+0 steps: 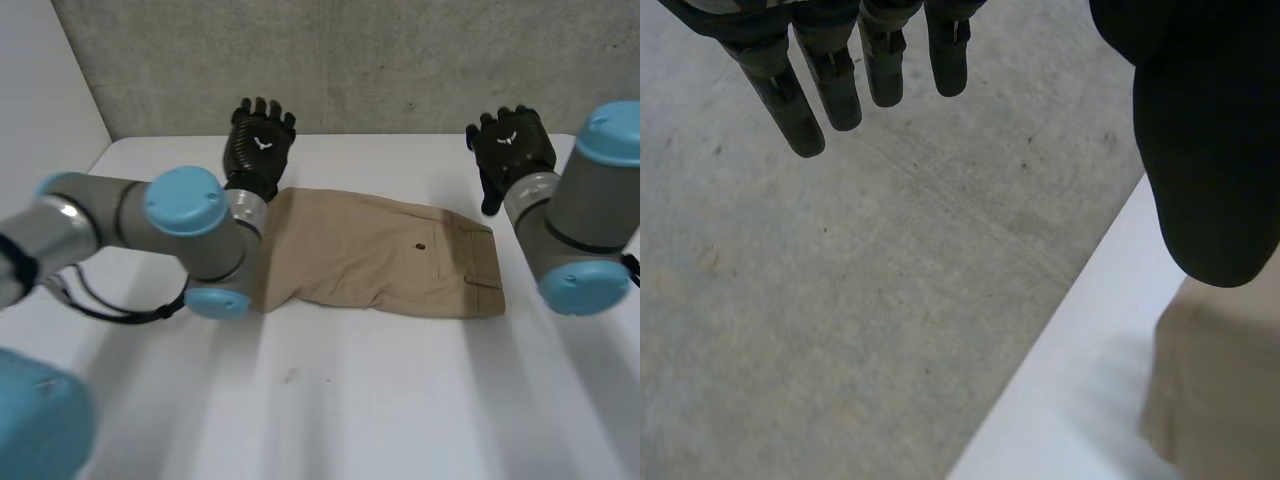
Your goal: Fold the shorts.
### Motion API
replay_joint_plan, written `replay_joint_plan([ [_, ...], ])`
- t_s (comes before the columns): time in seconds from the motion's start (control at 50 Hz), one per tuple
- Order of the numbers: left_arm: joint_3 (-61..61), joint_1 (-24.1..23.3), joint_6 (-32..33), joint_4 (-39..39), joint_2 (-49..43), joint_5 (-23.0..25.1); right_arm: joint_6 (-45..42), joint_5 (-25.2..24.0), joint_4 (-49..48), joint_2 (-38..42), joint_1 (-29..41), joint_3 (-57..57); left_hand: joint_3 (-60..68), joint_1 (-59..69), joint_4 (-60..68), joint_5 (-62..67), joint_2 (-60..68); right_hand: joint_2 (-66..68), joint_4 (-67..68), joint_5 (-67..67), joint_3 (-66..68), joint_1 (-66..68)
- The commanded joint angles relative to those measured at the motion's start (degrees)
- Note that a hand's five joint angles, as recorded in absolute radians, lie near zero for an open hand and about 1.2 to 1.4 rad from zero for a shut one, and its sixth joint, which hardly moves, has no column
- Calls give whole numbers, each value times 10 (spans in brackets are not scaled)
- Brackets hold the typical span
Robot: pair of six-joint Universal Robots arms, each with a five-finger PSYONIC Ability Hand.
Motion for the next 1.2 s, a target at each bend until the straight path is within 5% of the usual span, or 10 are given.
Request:
replay_joint_plan([
  [0.02,-237,-1,-156,-15,182,3,89,-54,163,-46,-30,72,-11,1,-5,-15,-7,-30,-38,-41,-25,-18],
  [0.16,-357,-5,-244,-46,269,6,121,-104,130,-46,-47,158,-8,5,-2,-12,-3,64,55,53,68,75],
  [0.34,-412,-2,-263,-49,273,0,124,-109,48,7,-64,177,-8,5,-2,-12,-3,144,136,133,149,156],
  [0.5,-414,-2,-260,-49,276,-1,118,-105,7,31,-68,176,-8,5,-2,-12,-3,643,635,632,648,655],
  [0.6,-418,-3,-260,-50,278,-1,111,-101,10,16,-79,179,-8,5,-2,-12,-3,670,662,659,675,682],
  [0.74,-428,-2,-260,-50,292,-1,-2,-98,31,-87,-116,195,-8,5,-2,-12,-3,670,662,659,675,682],
  [0.9,-435,-2,-260,-49,305,-1,-229,-81,36,-105,-135,173,-8,5,-2,-12,-3,670,662,659,675,682],
  [1.06,-435,-3,-260,-47,305,-1,-317,-111,-14,-57,27,87,-8,5,-2,-12,-3,670,662,659,675,682],
  [1.2,-422,0,-260,-46,306,-1,-334,-261,-22,31,131,63,-8,5,-2,-12,-3,670,662,659,675,682],
])
